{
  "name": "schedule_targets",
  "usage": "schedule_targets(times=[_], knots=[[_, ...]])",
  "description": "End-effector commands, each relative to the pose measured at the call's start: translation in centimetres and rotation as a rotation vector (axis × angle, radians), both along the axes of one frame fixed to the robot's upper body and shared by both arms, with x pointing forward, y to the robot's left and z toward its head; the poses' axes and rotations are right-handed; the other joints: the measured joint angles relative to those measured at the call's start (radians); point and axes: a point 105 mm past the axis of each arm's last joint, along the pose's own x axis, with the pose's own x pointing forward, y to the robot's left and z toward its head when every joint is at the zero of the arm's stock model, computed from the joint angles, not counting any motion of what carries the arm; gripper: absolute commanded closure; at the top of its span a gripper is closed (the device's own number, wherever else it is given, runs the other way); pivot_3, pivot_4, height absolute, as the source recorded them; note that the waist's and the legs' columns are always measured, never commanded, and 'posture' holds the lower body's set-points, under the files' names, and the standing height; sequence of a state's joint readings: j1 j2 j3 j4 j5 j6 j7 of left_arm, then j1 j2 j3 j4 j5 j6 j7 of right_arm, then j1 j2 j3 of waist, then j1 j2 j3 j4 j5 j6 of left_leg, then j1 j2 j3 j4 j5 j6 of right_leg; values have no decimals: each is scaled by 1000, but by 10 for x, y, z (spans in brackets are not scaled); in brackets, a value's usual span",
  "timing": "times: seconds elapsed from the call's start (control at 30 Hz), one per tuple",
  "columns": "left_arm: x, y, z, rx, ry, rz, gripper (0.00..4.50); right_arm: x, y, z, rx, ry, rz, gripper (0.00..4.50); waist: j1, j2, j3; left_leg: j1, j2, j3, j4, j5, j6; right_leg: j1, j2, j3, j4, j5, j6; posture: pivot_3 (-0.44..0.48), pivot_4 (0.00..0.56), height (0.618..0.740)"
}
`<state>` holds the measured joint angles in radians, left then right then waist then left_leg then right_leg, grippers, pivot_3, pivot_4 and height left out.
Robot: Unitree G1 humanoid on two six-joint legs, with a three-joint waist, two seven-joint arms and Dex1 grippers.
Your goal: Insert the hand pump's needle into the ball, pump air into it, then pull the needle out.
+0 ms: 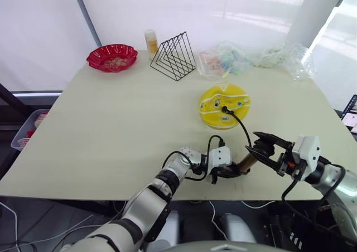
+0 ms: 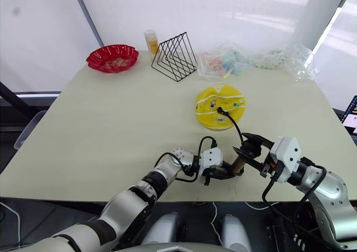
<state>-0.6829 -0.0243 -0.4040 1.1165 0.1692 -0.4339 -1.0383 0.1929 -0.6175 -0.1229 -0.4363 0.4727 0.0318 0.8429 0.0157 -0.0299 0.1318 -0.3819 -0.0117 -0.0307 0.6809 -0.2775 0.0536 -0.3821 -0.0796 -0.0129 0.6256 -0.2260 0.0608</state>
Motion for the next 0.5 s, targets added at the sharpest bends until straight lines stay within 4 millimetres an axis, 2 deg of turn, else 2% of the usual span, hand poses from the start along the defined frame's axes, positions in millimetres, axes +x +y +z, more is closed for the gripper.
schedule_targets(times=[0.03, 0.07, 0.23, 0.5], knots=[[-3, 25, -33, 155, 30, 51, 3502, -5, -1, 16, 9, -15, 47, 2725, 1, 2, 1, 0, 0, 0, 0, 0, 0, 0, 0, 0, 0, 0, 0, 0, 150, 737], [-3, 26, -33, 161, 21, 45, 3502, -5, -2, 21, 7, -28, 50, 2725, 1, 3, 3, 0, 0, 0, 0, 0, 0, 0, 0, 0, 0, 0, 0, 0, 150, 737], [-4, 31, -37, 183, 11, 44, 3502, -3, -11, 81, 62, -127, 52, 2725, 2, 11, 10, -3, -3, 1, 1, 0, 0, -2, -3, 0, 0, 2, 0, 0, 150, 737], [-7, 33, -41, 184, 29, 50, 3502, -15, -32, 133, 76, -141, 62, 2725, 6, 10, 13, -16, -4, 0, 3, 0, 0, -11, -4, -1, -1, 6, 5, 0, 150, 737]])
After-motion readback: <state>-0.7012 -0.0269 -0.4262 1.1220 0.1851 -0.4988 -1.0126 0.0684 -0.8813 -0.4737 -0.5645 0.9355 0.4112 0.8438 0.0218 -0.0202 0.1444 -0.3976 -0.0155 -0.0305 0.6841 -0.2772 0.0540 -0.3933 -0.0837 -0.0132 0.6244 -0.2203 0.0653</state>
